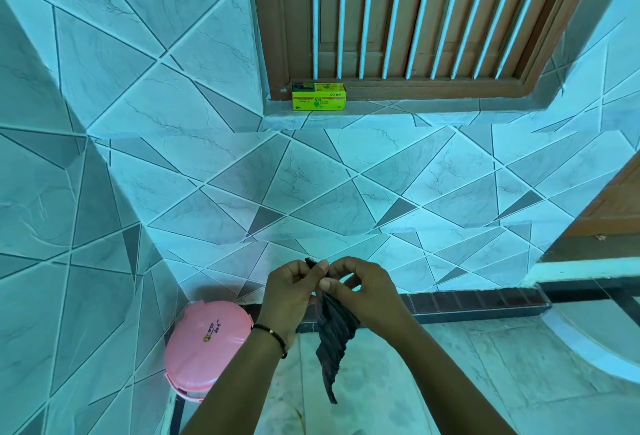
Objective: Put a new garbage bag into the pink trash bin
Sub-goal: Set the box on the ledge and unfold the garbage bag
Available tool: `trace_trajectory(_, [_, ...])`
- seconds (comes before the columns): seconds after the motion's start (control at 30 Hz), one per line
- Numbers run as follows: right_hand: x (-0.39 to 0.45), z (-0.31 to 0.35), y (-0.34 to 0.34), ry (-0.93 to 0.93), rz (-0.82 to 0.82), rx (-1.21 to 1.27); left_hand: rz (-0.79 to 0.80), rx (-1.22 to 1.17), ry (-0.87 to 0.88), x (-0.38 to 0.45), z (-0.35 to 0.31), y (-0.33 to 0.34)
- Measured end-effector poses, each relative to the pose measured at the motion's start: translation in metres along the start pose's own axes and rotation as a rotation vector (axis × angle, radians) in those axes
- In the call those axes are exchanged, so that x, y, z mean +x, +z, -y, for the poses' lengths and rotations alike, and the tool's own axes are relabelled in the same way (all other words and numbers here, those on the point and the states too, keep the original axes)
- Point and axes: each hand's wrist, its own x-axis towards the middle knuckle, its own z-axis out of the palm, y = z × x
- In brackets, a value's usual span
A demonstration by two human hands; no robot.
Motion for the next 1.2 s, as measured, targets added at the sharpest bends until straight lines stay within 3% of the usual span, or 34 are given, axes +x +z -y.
trace_trajectory(0.27, [0.004,0.001,-0.006,0.159,0.004,0.230,0.049,0.029,-0.027,0.006,0.005,0.002])
trace_trajectory(0.43, [0.009,-0.001,-0.009,0.258,-0.005,0.323,0.121,0.178,0.026,0.013,-0.001,-0.003])
trace_trajectory(0.57, [0.009,-0.002,-0.014,0.306,0.027,0.455,0.208,0.148,-0.004,0.016,-0.002,-0.004])
trace_trajectory(0.8, [0.010,-0.005,-0.019,0.225,0.081,0.390,0.149,-0.059,-0.128,0.013,-0.001,-0.001])
trace_trajectory(0.97, [0.012,-0.006,-0.019,0.161,0.065,0.357,0.161,0.003,-0.119,0.013,-0.002,0.001])
trace_trajectory(1.2, [0.015,-0.006,-0.021,0.249,-0.035,0.339,0.187,0.155,0.031,0.018,-0.004,0.002])
